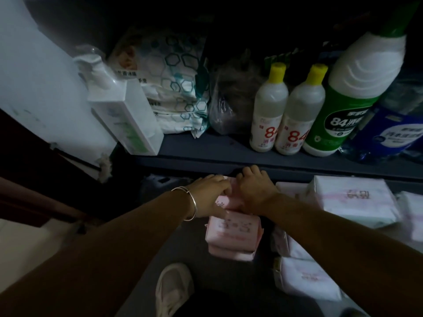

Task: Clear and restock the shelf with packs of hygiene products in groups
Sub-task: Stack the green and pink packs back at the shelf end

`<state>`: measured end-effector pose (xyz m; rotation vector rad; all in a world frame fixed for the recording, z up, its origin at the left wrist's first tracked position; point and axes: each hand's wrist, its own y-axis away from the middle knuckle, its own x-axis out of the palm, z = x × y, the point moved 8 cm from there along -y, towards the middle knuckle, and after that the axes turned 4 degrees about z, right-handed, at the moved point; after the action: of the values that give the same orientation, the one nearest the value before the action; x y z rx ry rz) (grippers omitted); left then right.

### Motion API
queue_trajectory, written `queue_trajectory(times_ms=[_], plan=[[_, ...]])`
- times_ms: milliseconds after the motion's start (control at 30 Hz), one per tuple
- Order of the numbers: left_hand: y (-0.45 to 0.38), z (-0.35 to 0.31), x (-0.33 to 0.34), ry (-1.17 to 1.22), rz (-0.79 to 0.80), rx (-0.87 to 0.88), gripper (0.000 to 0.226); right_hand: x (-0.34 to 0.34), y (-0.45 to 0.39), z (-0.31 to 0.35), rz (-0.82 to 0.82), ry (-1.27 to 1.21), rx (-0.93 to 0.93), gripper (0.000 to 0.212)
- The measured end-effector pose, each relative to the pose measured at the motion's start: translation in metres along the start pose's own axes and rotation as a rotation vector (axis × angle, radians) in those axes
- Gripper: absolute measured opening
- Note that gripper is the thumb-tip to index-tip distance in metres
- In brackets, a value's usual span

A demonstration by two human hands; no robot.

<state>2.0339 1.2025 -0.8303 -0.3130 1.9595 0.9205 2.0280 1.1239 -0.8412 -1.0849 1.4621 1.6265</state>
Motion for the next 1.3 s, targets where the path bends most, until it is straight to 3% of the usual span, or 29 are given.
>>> queue_trajectory(times_ms=[333,467,600,900,1133,1300], plan=[[0.017,-0.021,0.029,-0.057,0.095,0.069,0.077,-0.016,0.016,-0.017,0.023,-0.210,0.052,0.088],[0.014,-0.027,0.049,-0.174,0.118,0.048,0.088,-0.027,0.027,-0.032,0.002,-0.248,0.082,0.080],[0.015,-0.031,0.047,-0.092,0.102,-0.010,0.076,-0.046,0.032,-0.041,-0.044,-0.346,0.114,0.068],[0.062,-0.040,-0.063,0.250,0.202,-0.038,0.062,-0.137,0.081,-0.070,-0.203,-0.747,0.107,0.061],[0.113,-0.087,-0.176,0.228,0.136,-0.055,0.058,-0.235,0.153,-0.098,-0.434,-0.909,0.092,0.051],[0.141,-0.128,-0.251,0.210,0.058,0.000,0.057,-0.307,0.197,-0.110,-0.599,-0.898,0.038,0.049]])
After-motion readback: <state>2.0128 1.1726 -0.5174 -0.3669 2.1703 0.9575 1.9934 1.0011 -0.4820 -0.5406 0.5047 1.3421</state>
